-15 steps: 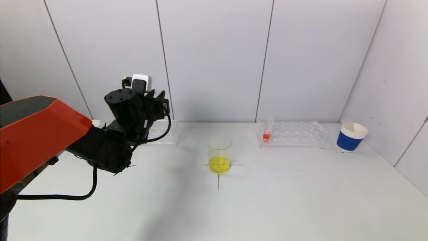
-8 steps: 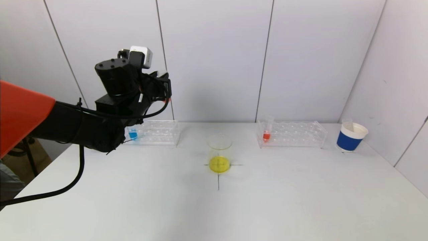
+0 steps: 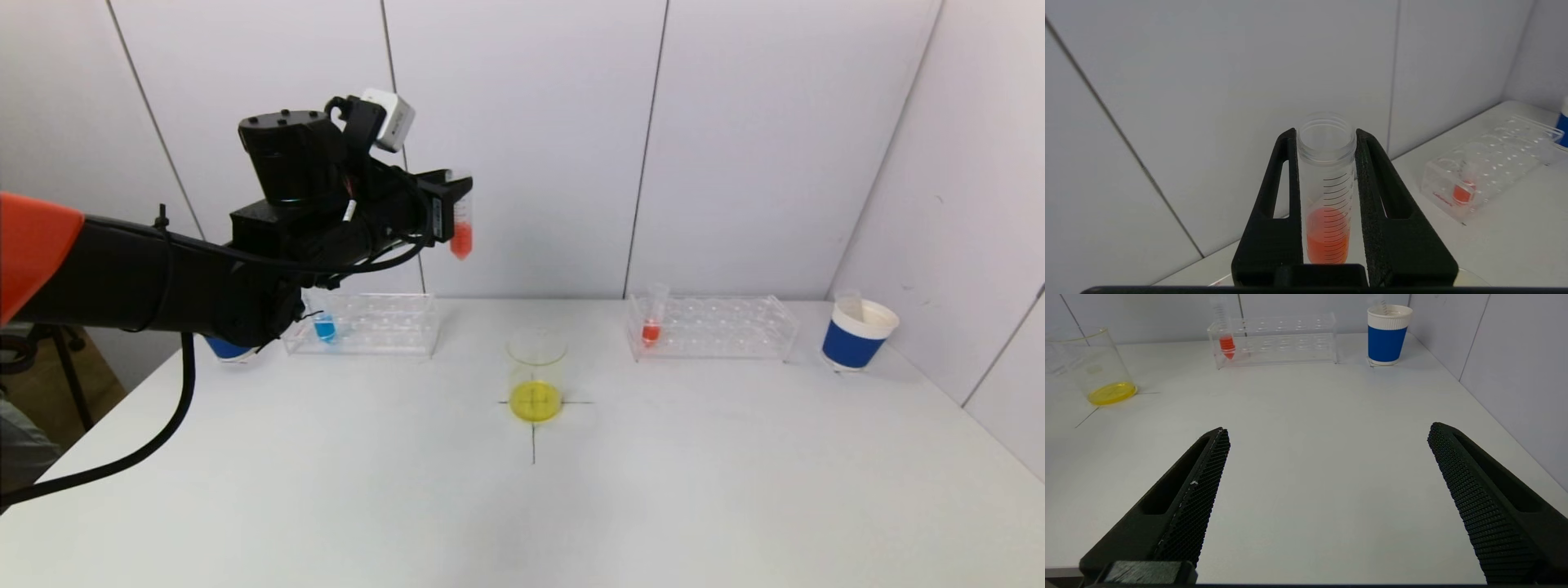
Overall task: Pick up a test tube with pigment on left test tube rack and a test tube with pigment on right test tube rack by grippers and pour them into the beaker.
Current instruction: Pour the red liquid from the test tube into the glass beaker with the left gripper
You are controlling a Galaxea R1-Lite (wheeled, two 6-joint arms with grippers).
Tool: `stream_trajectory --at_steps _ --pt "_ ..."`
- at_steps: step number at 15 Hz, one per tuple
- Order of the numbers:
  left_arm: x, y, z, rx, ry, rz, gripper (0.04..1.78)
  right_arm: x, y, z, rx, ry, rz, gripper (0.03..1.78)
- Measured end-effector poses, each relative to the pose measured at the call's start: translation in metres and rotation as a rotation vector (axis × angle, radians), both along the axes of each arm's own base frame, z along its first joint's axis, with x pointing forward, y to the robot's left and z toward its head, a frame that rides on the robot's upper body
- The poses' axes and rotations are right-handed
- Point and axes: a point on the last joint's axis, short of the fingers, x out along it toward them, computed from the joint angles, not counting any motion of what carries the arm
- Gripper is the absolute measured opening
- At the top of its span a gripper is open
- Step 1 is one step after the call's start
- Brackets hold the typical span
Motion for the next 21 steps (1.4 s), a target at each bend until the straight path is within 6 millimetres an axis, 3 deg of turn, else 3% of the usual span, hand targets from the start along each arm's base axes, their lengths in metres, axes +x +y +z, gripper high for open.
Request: stream_trajectory --at_steps 11,21 --pt "0.022 -0.015 -0.026 0.151 0.026 -0.474 0.42 0.000 0.000 0.000 0.000 0.000 0.000 1.76" --pt "0.052 -0.014 -0.065 0.411 -0.197 -0.558 0.42 0.000 0.000 0.000 0.000 0.000 0.000 1.76"
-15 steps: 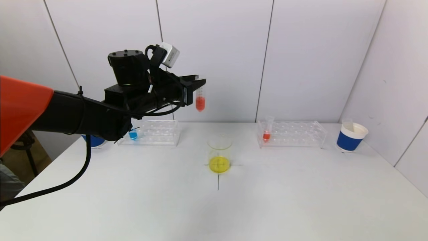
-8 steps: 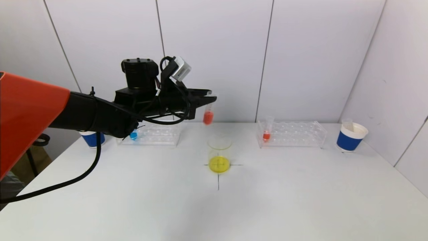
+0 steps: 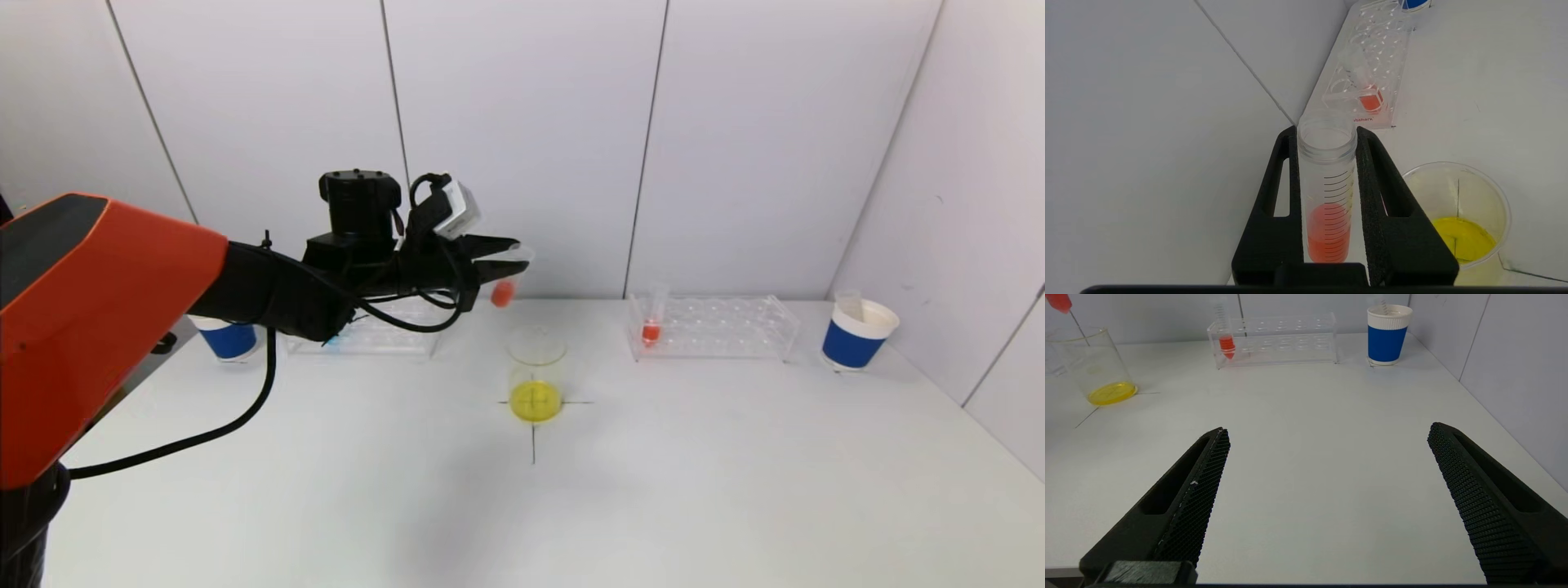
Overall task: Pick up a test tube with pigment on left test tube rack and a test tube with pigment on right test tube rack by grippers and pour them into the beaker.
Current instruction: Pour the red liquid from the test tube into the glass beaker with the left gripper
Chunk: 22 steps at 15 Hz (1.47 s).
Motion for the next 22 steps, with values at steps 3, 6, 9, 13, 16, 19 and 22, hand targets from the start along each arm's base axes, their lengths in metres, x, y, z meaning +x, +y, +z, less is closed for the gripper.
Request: stream_trajectory --at_steps 3,6,9,13,16,19,22 --pt "0.004 0.002 -0.009 0.032 -0.042 -0.046 0.42 0.000 0.000 0.000 0.000 0.000 0.000 1.76" --pt "0.005 0.001 -0.013 0.054 -0.089 -0.077 0.42 0.000 0.000 0.000 0.000 0.000 0.000 1.76" --pt "0.005 0.000 -0.014 0.070 -0.135 -0.101 0.42 0.000 0.000 0.000 0.000 0.000 0.000 1.76" --pt "0.005 -0.003 -0.010 0.093 -0.220 -0.112 0.42 0.000 0.000 0.000 0.000 0.000 0.000 1.76" --pt "0.005 -0.004 -0.008 0.117 -0.292 -0.116 0.42 0.000 0.000 0.000 0.000 0.000 0.001 1.76" --pt "0.005 -0.003 -0.008 0.138 -0.343 -0.116 0.42 0.000 0.000 0.000 0.000 0.000 0.001 1.76" --pt "0.005 -0.002 -0.009 0.155 -0.380 -0.114 0.42 0.000 0.000 0.000 0.000 0.000 0.000 1.76"
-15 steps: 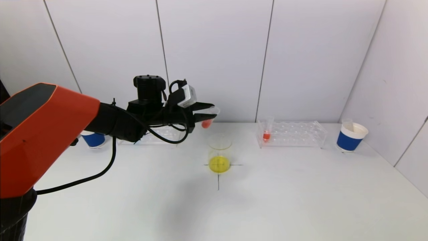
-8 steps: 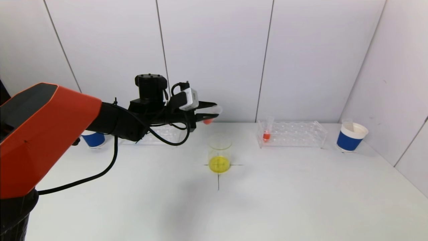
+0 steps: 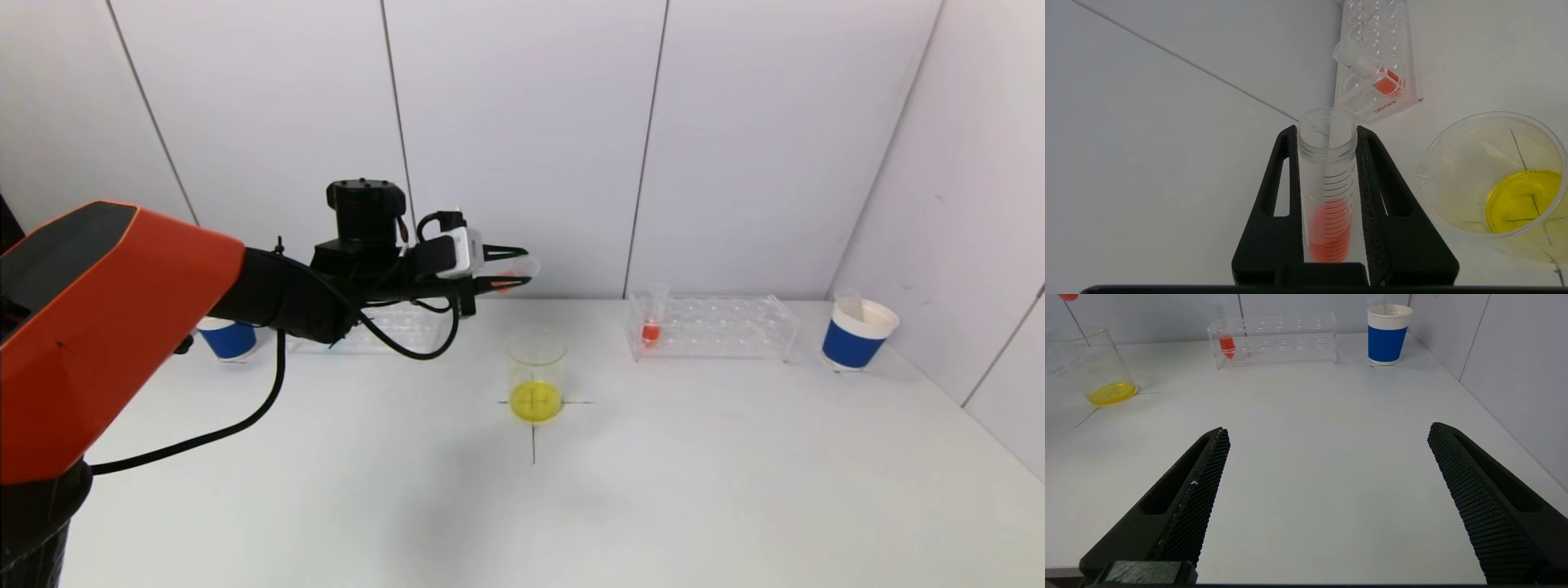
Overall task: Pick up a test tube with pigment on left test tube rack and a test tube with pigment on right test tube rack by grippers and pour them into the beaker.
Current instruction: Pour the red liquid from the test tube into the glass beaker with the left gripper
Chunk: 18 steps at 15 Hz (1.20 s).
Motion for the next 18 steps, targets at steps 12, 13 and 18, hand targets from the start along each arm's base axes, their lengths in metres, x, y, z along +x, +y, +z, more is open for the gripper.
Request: stream_trajectory --at_steps 12,13,18 --pt "-0.006 0.001 -0.006 0.046 -0.143 -0.010 0.42 0.000 0.000 0.000 0.000 0.000 -0.001 1.76" --pt "-0.006 0.001 -0.006 0.050 -0.151 -0.012 0.42 0.000 0.000 0.000 0.000 -0.001 0.000 1.76" --pt "-0.008 0.002 -0.013 0.081 -0.199 -0.015 0.42 0.000 0.000 0.000 0.000 -0.001 0.000 1.76"
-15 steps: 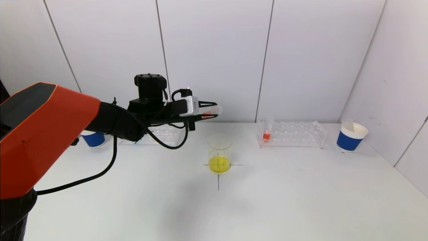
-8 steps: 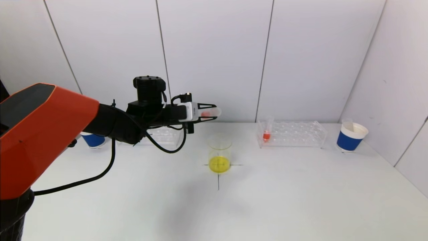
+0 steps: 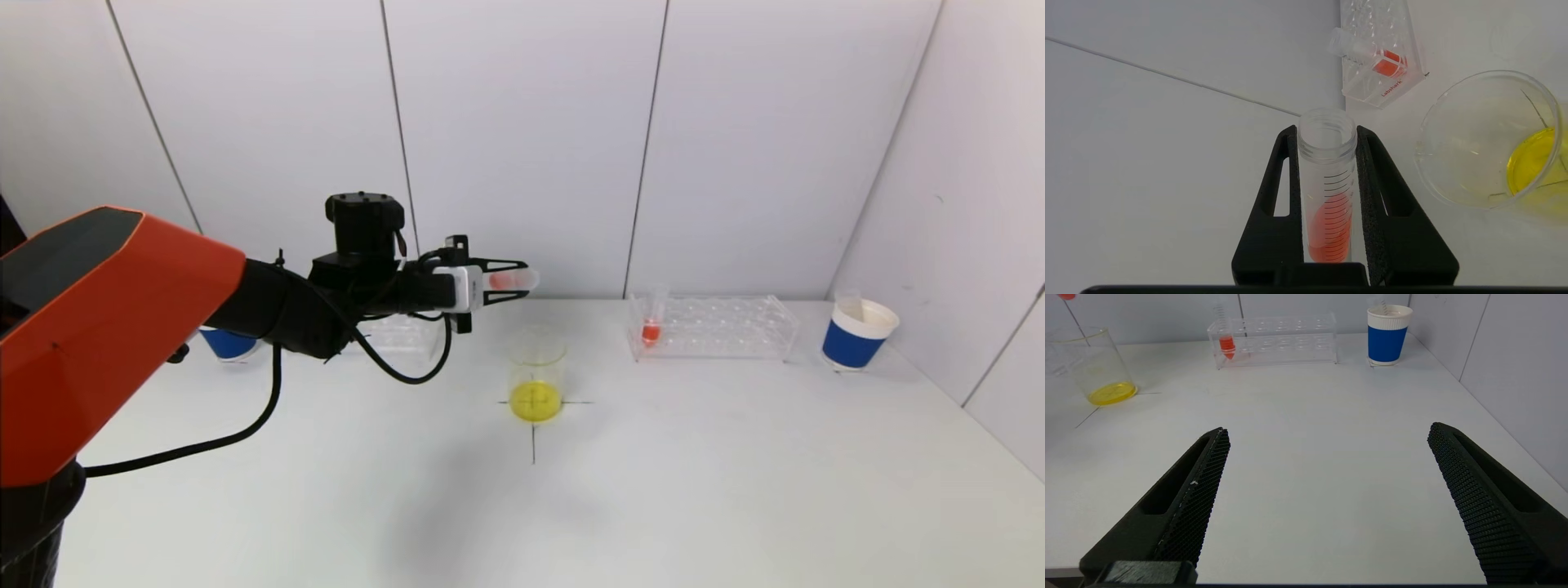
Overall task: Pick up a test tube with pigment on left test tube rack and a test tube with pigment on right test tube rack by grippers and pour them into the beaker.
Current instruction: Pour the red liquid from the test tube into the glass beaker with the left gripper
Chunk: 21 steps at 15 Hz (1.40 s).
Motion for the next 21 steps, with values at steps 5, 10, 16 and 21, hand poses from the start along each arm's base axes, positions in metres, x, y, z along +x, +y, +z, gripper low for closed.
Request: stream_trajectory --at_steps 5,10,16,21 --pt "-0.001 0.001 -0.003 0.008 -0.086 -0.006 0.42 0.000 0.000 0.000 0.000 0.000 0.000 1.76" --pt "-0.002 0.001 -0.012 0.052 -0.161 -0.015 0.42 0.000 0.000 0.000 0.000 0.000 0.000 1.76" --pt "-0.001 0.001 -0.020 0.086 -0.217 -0.019 0.42 0.000 0.000 0.000 0.000 0.001 0.000 1.76" --pt "0.000 -0.001 -0.026 0.118 -0.284 -0.019 0.42 0.000 0.000 0.000 0.000 0.001 0.000 1.76"
